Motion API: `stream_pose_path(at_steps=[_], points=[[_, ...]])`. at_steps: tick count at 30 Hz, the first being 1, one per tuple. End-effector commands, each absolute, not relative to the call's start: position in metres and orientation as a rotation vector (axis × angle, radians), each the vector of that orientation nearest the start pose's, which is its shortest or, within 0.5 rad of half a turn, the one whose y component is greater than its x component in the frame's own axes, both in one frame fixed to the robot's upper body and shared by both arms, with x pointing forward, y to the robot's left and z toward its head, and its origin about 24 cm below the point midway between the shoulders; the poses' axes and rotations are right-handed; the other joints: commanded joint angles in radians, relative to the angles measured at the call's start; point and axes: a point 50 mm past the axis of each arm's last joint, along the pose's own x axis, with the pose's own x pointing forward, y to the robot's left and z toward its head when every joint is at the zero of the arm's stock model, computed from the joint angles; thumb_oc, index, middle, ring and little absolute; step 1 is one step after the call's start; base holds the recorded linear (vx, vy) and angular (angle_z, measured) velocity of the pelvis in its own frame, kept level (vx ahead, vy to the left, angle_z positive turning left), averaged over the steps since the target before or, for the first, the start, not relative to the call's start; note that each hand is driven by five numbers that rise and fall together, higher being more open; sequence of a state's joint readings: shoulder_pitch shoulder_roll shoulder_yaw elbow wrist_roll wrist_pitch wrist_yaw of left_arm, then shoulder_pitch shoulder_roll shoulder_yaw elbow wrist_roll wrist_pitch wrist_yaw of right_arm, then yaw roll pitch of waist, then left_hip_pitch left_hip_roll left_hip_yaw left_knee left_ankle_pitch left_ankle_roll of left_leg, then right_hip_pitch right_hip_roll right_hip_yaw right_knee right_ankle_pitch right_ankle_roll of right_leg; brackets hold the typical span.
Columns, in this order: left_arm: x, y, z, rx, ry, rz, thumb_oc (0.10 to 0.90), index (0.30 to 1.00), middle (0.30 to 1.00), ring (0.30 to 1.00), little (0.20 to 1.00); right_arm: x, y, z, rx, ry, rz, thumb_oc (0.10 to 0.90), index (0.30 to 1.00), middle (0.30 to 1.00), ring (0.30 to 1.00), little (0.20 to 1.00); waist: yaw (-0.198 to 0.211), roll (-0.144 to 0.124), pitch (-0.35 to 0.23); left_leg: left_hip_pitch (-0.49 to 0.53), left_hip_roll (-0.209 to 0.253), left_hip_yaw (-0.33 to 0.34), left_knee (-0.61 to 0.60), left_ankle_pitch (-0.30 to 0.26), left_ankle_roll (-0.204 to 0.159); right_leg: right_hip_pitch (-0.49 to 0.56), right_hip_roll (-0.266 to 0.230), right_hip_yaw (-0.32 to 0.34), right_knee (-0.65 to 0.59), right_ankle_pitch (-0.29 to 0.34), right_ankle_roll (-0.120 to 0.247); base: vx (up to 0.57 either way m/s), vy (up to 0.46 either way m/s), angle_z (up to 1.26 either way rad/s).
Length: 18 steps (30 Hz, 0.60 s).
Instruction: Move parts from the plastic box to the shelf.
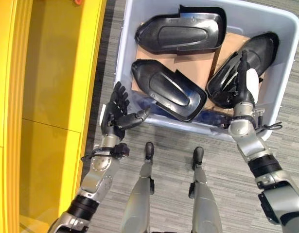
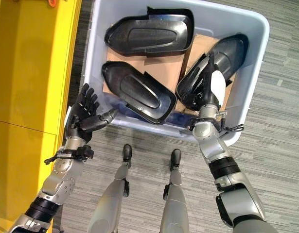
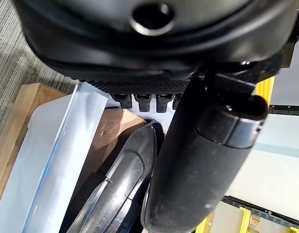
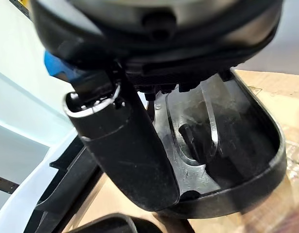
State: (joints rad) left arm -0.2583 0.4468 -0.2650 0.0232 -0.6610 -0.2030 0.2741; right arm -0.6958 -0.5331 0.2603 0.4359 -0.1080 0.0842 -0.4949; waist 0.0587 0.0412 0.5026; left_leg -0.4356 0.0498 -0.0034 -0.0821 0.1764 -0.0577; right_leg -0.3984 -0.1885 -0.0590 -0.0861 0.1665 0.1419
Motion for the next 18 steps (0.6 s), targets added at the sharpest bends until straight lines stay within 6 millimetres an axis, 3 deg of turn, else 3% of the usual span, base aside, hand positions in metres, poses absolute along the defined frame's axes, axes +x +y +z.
stream_pose_path(at_steps=[1,12,18], points=[[0.285,0.178,0.152,-0.277,-0.472,-0.025,0.9,1.0,1.0,1.0,1.0,0.359,-0.212,0.208,-0.783,-0.509,-0.468,0.9,1.0,1.0,1.0,1.0,-0.007,-0.044,0.003,-0.05,-0.012,0.016,0.198,-0.136,0.031,0.048,-0.071,0.038,0.121,-0.07,0.016,0.0,0.0,0.0],[0.282,0.185,0.153,-0.262,-0.487,-0.036,0.9,1.0,1.0,1.0,1.0,0.359,-0.256,0.189,-1.119,-0.348,-0.512,0.9,1.0,1.0,1.0,1.0,-0.009,-0.04,0.002,-0.051,-0.01,0.014,0.196,-0.132,0.028,0.041,-0.069,0.038,0.123,-0.069,0.018,0.0,0.0,0.0],[0.282,0.187,0.156,-0.241,-0.501,-0.043,0.9,1.0,1.0,1.0,1.0,0.355,-0.283,0.215,-1.317,-0.359,-0.61,0.9,1.0,1.0,1.0,1.0,-0.01,-0.041,0.005,-0.045,-0.005,0.016,0.192,-0.132,0.024,0.041,-0.066,0.041,0.126,-0.07,0.02,0.0,0.0,0.0]])
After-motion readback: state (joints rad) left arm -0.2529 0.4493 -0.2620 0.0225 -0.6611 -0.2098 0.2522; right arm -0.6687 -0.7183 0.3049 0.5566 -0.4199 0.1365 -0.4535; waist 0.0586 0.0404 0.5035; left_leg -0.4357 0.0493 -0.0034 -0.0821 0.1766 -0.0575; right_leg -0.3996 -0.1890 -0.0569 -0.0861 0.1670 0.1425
